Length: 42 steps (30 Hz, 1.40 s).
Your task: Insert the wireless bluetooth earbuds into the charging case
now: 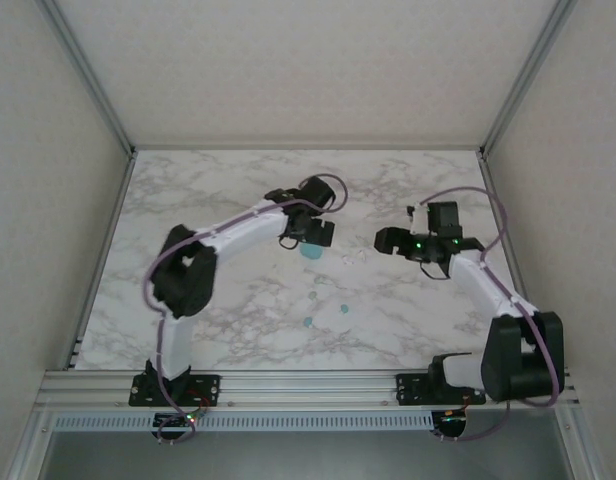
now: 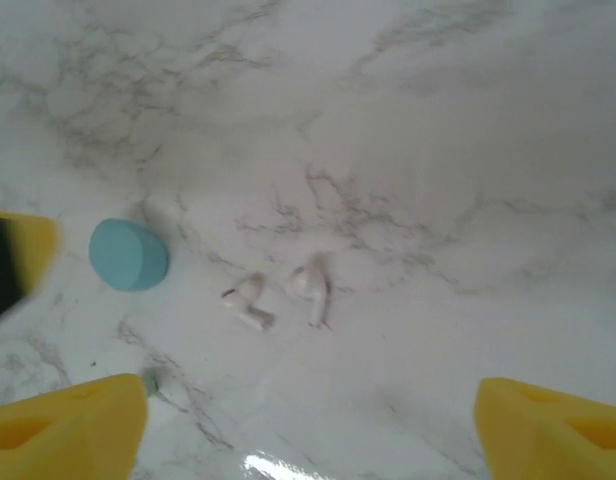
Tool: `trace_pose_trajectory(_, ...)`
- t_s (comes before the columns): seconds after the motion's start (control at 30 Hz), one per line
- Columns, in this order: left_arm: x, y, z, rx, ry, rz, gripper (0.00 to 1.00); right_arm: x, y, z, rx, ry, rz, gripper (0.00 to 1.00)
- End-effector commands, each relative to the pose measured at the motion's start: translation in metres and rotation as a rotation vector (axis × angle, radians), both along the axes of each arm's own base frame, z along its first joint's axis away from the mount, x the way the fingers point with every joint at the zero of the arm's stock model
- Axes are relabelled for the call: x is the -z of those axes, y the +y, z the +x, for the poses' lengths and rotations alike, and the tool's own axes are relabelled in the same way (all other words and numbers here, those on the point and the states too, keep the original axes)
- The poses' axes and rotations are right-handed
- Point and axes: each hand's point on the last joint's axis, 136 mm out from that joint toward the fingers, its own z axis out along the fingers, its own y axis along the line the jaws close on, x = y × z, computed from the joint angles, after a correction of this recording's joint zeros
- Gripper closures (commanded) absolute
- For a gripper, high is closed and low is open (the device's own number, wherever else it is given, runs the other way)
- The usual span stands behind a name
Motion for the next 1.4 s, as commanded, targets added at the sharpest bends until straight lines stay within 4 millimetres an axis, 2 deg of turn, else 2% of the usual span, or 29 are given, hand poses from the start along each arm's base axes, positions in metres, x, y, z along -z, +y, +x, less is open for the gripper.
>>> trace_pose_trajectory(0.0, -0.078, 0.042, 0.008, -0.129, -0.291, -0.048, 0.0, -0.008, 0.035, 0.02, -0.212, -0.091, -0.084, 0.22)
trace_pose_trajectory(0.1, -0.103, 0.08, -0.006, -0.184, -0.405, -0.075, 0.0, 0.001, 0.062, 0.033, -0.344, -0.135, -0.187, 0.26)
trace_pose_trajectory(0.2, -0.118, 0.117, -0.018, -0.251, -0.478, -0.136, 0.0, 0.012, 0.095, 0.036, -0.541, -0.206, -0.299, 0.29)
trace_pose_trajectory(0.3, -0.122, 0.152, -0.029, -0.325, -0.535, -0.211, 0.0, 0.032, 0.124, 0.034, -0.728, -0.264, -0.428, 0.35)
trace_pose_trajectory(0.4, -0.127, 0.183, -0.04, -0.402, -0.595, -0.275, 0.0, 0.047, 0.148, 0.029, -0.855, -0.284, -0.445, 0.35)
trace_pose_trajectory(0.5, -0.126, 0.202, -0.049, -0.438, -0.626, -0.329, 0.0, 0.054, 0.165, 0.024, -0.938, -0.295, -0.452, 0.34)
trace_pose_trajectory(0.67, -0.121, 0.205, -0.055, -0.388, -0.602, -0.364, 0.0, 0.068, 0.175, 0.017, -1.005, -0.246, -0.44, 0.33)
trace_pose_trajectory(0.87, -0.109, 0.205, -0.052, -0.395, -0.563, -0.334, 0.0, 0.076, 0.186, 0.01, -1.053, -0.219, -0.412, 0.32)
trace_pose_trajectory(1.07, -0.104, 0.2, -0.049, -0.378, -0.537, -0.326, 0.0, 0.083, 0.19, 0.018, -1.042, -0.198, -0.423, 0.32)
trace_pose_trajectory(1.23, -0.103, 0.198, -0.049, -0.362, -0.526, -0.319, 0.0, 0.091, 0.193, 0.021, -1.053, -0.146, -0.435, 0.38)
trace_pose_trajectory(1.37, -0.102, 0.199, -0.049, -0.36, -0.522, -0.31, 0.0, 0.097, 0.194, 0.022, -1.058, -0.122, -0.456, 0.4)
